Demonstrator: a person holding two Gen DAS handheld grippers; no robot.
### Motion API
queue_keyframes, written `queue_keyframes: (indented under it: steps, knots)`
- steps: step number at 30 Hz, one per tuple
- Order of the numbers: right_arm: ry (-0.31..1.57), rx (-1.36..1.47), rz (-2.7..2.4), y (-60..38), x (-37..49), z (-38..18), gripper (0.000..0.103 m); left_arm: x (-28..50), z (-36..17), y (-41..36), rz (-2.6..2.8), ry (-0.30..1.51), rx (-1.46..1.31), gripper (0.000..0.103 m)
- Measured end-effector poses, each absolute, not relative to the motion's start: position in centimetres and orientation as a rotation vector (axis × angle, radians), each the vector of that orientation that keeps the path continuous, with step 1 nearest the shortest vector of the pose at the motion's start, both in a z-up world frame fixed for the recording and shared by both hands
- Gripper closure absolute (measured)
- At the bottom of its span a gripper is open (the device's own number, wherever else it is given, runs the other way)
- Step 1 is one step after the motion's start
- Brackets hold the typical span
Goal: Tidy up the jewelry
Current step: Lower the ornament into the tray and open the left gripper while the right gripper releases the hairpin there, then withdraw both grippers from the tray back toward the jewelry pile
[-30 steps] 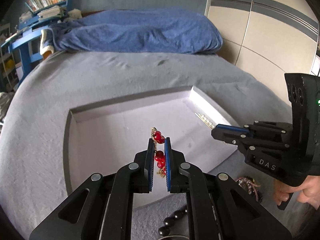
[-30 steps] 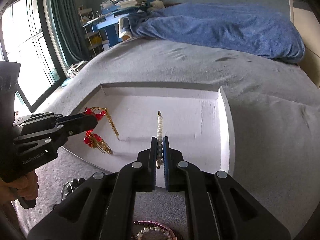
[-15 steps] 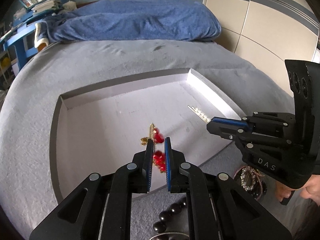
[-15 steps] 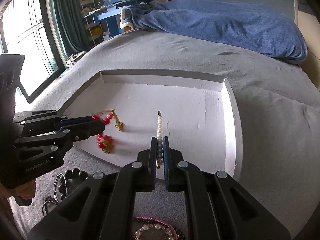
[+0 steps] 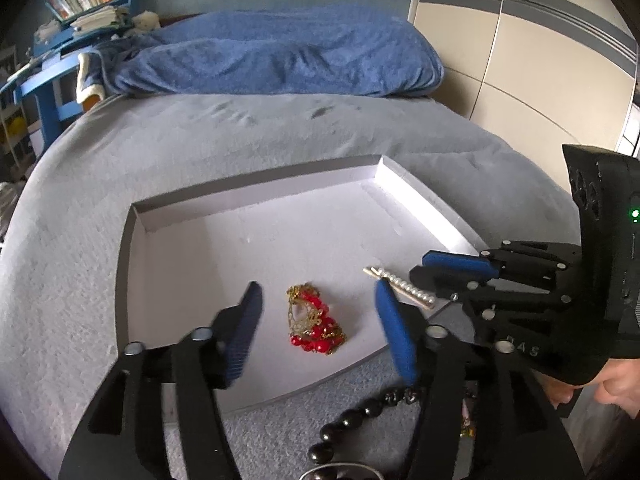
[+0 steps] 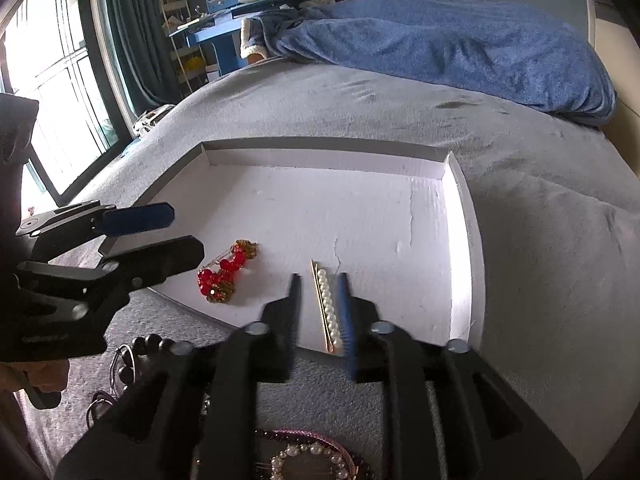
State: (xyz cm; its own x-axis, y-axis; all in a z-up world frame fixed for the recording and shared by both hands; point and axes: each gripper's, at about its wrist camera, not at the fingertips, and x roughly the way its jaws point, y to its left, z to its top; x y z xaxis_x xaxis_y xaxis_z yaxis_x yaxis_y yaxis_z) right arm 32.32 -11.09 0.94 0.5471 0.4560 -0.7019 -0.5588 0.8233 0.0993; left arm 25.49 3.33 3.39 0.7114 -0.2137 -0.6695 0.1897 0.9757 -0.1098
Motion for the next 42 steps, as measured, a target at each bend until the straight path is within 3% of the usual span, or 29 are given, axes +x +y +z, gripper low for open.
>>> queue_keyframes:
  steps: [4,12,39,42]
  knots:
    - [0.766,-0.125,0.597,-11.6,32.1,1.6,0.079,25.0,4.2,3.3,-0.223,0.724,-0.041,0.034]
    - [0.722,-0.085,0.573,-13.5,30.0,3.1,0.066,23.2,5.3,3.1,-0.219,0.694,-0.059,0.028]
    - [0.791,0.023,0.431,-20.6,23.8,2.2,0.063,14.3,4.5,-0.8,-0.326,0.712,0.011,0.032]
    - [0.792,0.042,0.414,-21.3,23.6,2.2,0.057,13.8,4.1,-1.8,-0.353,0.714,0.034,0.033]
